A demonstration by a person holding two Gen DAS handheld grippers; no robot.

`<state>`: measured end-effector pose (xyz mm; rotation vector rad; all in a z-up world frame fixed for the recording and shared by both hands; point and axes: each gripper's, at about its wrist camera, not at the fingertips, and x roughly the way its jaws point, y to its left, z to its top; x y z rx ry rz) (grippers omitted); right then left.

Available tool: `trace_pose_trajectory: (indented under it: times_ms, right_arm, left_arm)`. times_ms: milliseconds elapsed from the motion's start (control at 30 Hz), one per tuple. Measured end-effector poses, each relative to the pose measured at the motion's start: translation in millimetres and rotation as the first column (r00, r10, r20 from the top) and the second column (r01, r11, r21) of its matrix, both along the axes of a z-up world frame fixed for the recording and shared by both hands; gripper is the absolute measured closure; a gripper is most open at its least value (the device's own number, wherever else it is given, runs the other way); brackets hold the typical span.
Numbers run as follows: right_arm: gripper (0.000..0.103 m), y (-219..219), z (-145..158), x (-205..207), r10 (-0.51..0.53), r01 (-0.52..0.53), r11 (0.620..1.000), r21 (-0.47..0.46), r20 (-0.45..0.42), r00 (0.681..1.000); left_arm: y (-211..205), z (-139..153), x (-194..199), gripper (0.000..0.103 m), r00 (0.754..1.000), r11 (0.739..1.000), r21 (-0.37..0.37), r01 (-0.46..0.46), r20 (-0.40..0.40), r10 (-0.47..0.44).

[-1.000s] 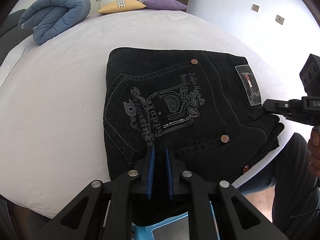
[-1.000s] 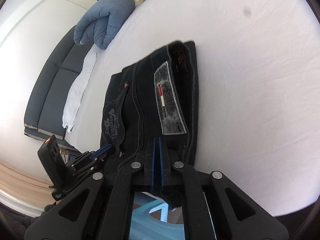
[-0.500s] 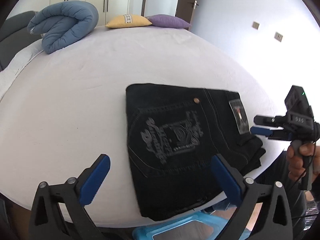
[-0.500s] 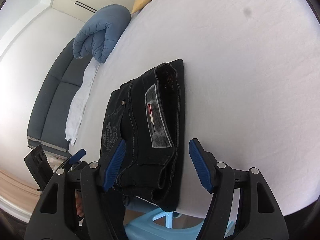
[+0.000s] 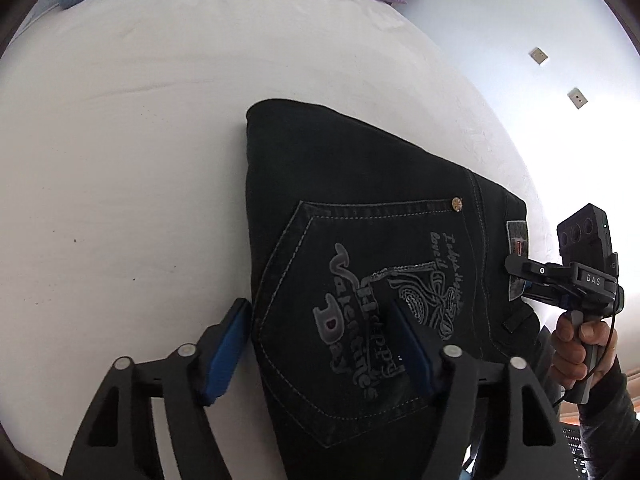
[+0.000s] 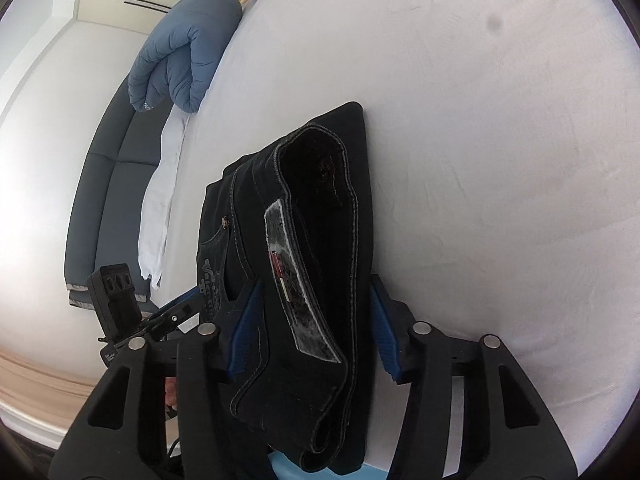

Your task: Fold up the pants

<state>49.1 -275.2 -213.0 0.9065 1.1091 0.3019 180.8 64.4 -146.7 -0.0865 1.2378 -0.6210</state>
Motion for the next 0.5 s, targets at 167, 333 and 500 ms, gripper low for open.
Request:
trace_pose_trajectory:
  times_ms: [167, 333, 500]
  right_arm:
    - [0.078, 6, -1, 6, 0.015, -0.015, 0.999, -0.029, -0.011, 1.000]
    - [0.084, 22, 18, 2, 0.042, -0.037, 0.983, -0.180, 0.023, 0.999]
    - [0.088, 36, 55, -5, 0.085, -0.052, 0.952, -0.302, 0.097, 0.992]
  left_arm:
    - [-6, 3, 7, 0.052, 0.999, 0.999, 0.016, 0.030, -0.016, -0.030]
    - [-8, 11, 4, 0.077, 1.000, 1.000, 0.012, 0.020, -0.001, -0.020]
    - [-12, 31, -6, 0.084, 0.999, 1.000, 0.004, 0.004, 0.051, -0.004]
